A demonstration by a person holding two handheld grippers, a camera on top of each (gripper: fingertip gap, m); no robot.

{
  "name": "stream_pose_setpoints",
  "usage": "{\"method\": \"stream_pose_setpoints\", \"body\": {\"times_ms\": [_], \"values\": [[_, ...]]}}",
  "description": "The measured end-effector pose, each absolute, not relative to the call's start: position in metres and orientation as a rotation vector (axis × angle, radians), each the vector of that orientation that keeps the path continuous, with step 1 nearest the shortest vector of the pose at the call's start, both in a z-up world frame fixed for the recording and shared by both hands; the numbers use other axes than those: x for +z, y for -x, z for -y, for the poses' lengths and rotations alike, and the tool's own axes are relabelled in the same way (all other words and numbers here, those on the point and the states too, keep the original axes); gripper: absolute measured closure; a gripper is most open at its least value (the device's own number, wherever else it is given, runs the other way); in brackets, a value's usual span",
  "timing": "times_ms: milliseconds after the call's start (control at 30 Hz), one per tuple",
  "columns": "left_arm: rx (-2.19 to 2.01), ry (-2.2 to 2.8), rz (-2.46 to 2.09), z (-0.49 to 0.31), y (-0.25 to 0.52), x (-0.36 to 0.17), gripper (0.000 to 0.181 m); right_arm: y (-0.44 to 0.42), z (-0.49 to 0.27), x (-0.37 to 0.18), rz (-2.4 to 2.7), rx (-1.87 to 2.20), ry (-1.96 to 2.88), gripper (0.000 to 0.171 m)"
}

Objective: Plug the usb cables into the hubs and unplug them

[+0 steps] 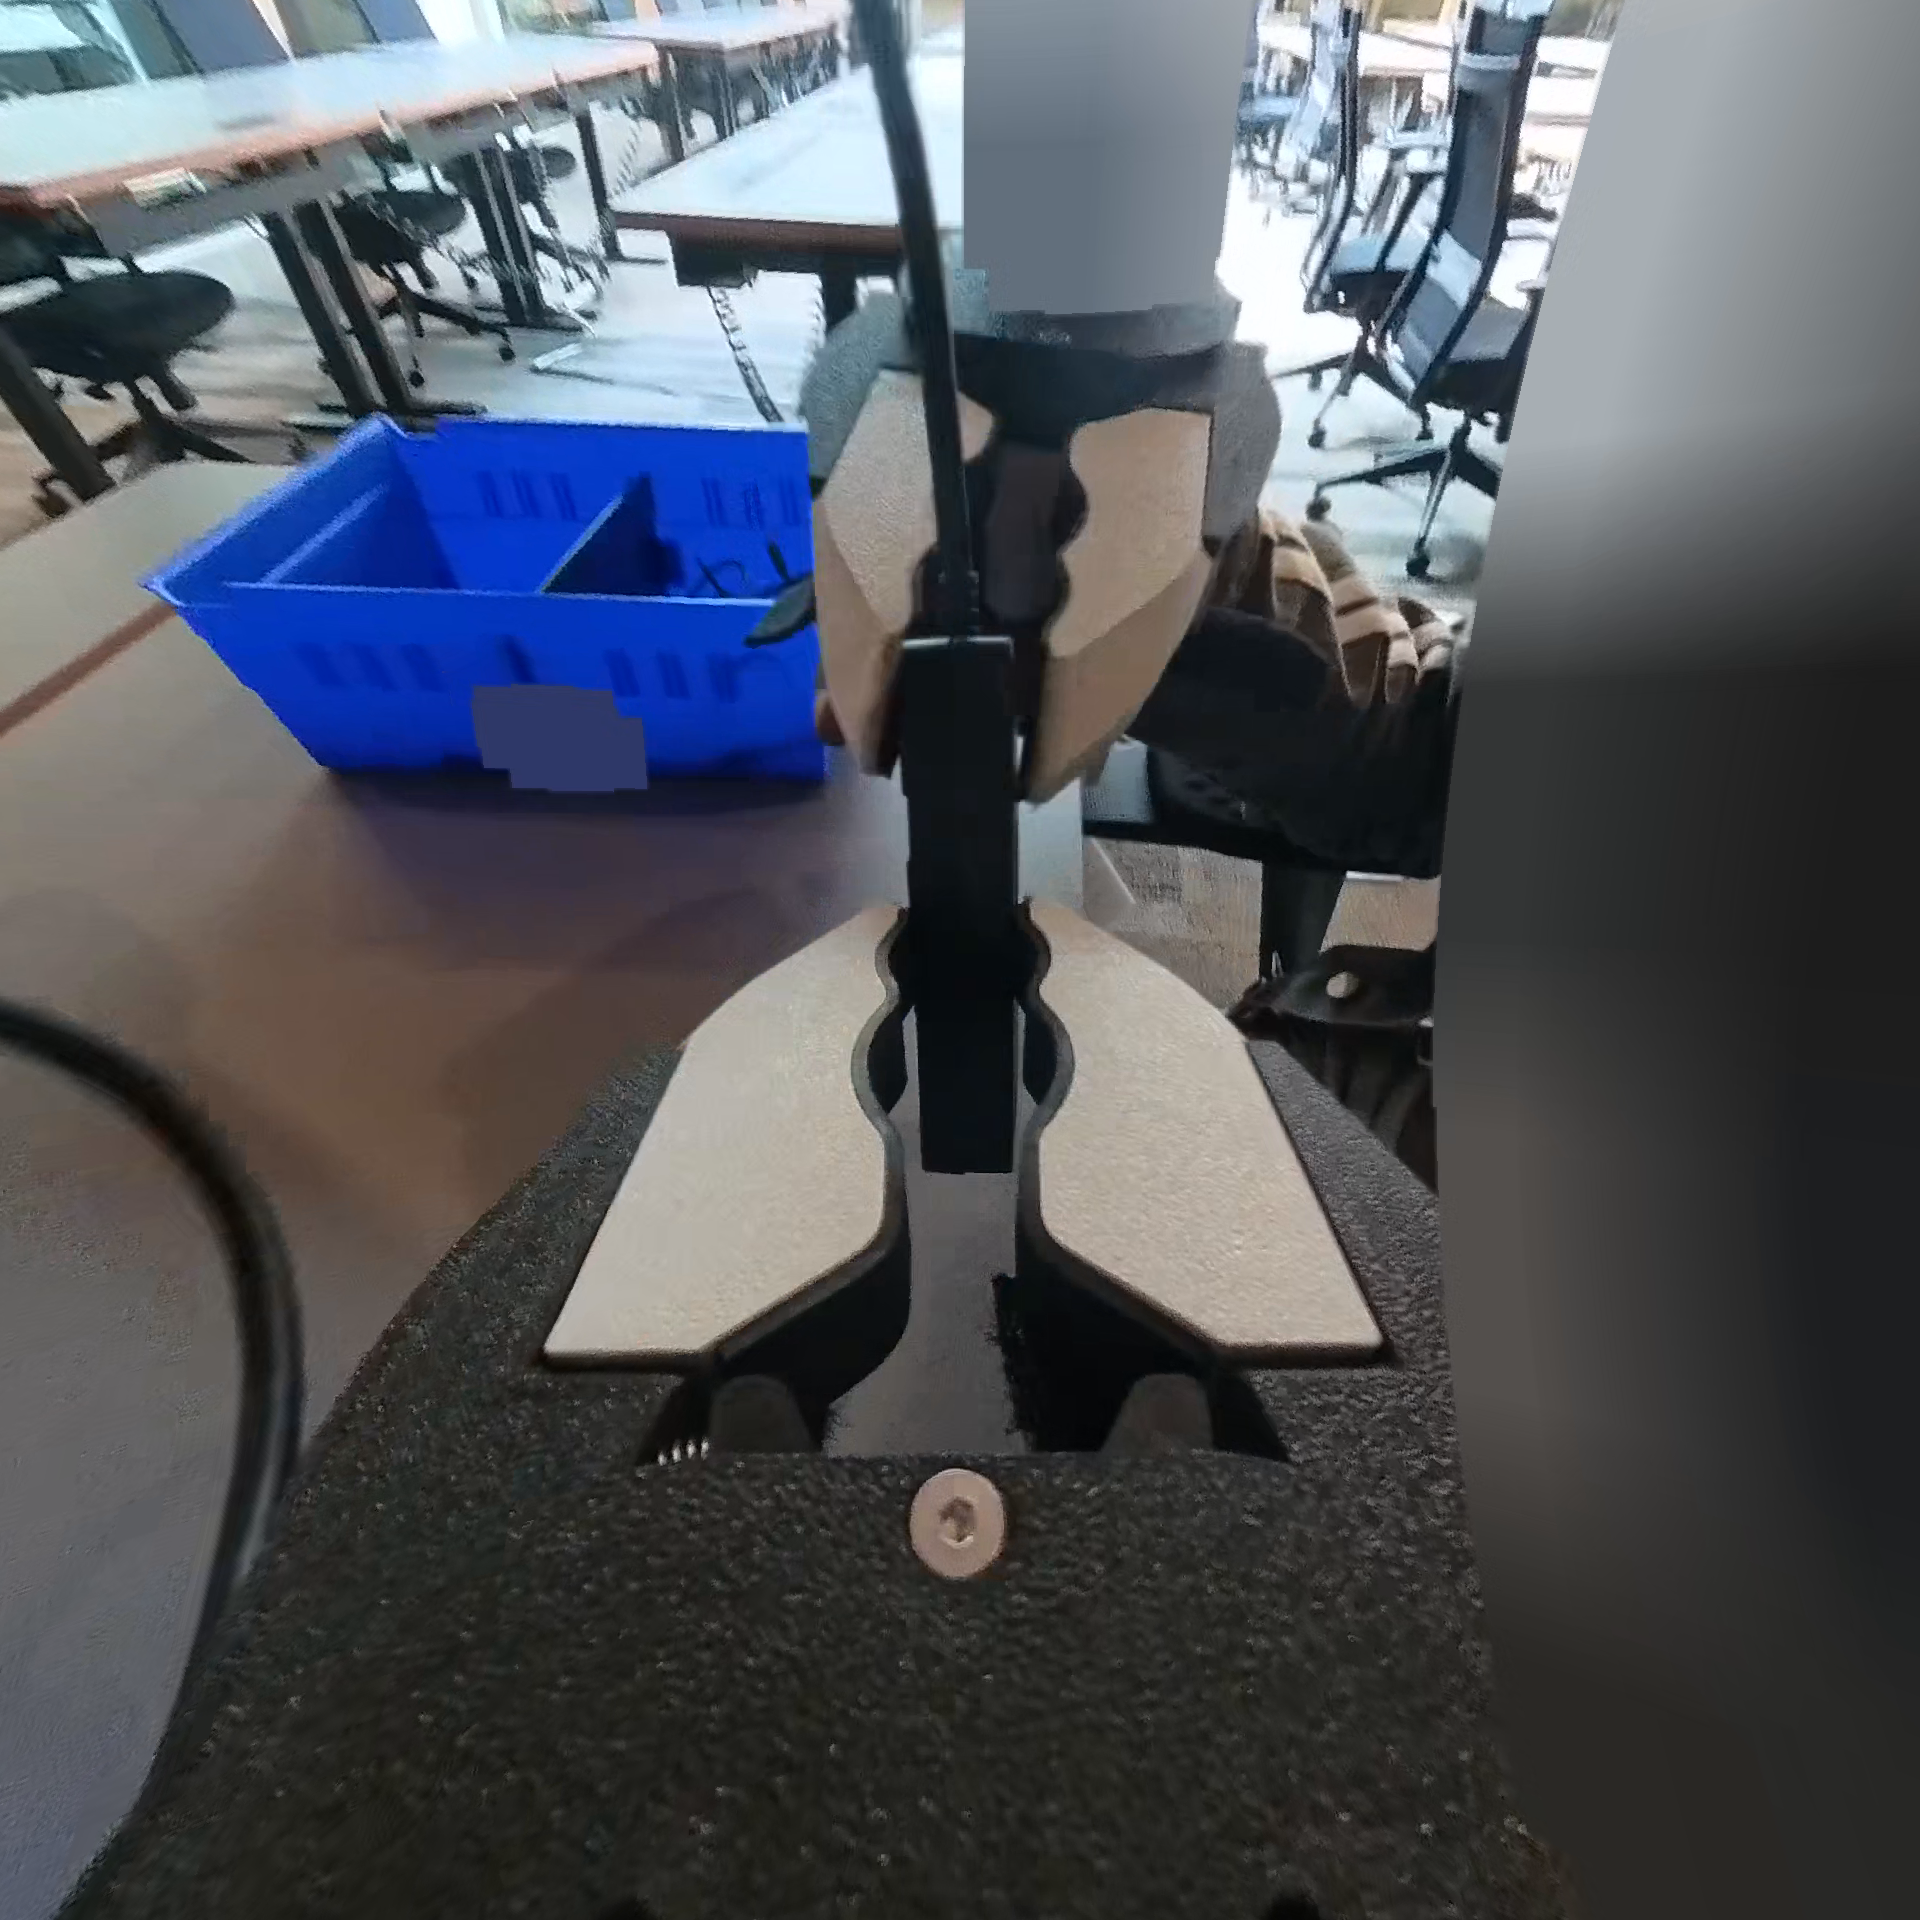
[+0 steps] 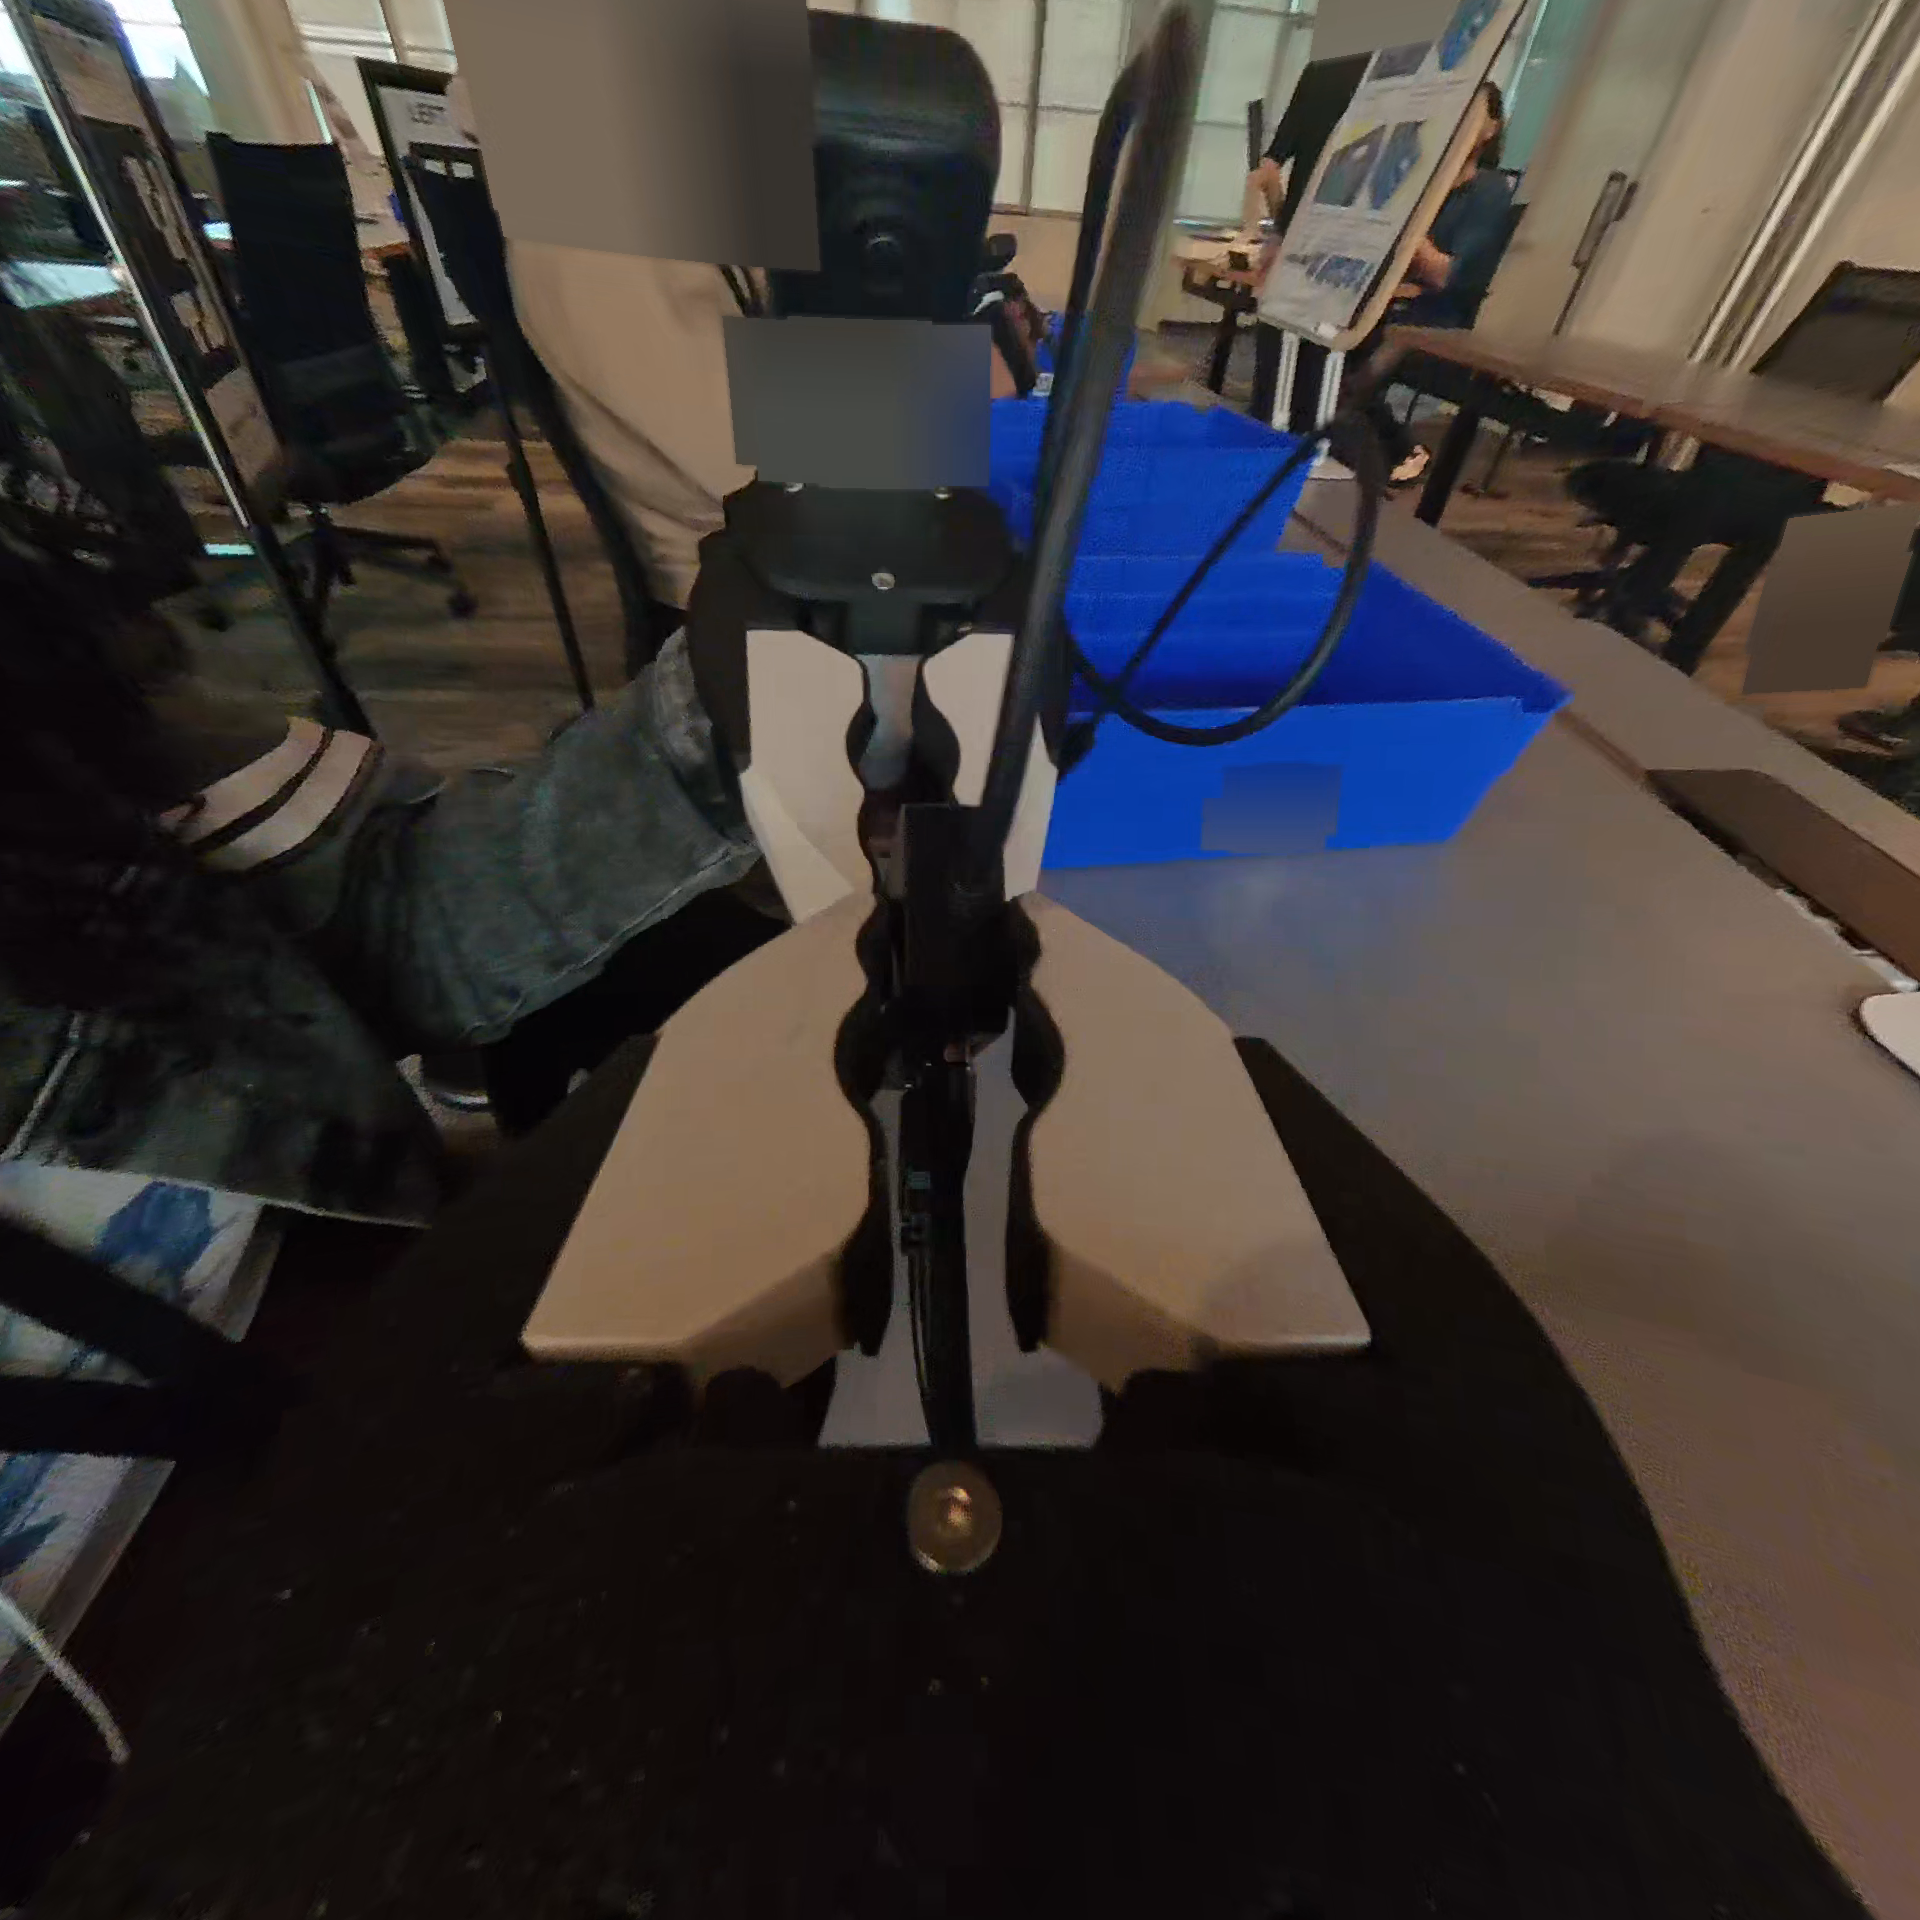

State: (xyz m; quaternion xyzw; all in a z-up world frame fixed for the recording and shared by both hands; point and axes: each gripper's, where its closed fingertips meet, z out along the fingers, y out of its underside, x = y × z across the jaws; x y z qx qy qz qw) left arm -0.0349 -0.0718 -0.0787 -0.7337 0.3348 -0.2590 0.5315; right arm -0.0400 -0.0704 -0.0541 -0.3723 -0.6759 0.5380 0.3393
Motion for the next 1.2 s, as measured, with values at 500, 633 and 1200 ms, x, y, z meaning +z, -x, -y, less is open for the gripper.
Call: {"method": "stream_pose_setpoints", "body": {"times_ms": [500, 633, 1200], "values": [[-0.794, 1.585, -0.645, 0.063, 0.03, -0.053, 0.134, 0.039, 0.051, -0.031, 1.489, 1.91, 1.107, 0.154], [-0.765, 1.659, -0.657, 0.054, 0.022, -0.068, 0.156, 0.038, 0.058, -0.047, 1.639, 1.785, 1.13, 0.154], [-1.268, 1.227, -0.024, 0.032, 0.108, -0.031, 0.164, 0.025, 0.019, -0.004, 1.377, 0.904, 0.528, 0.153]]}}
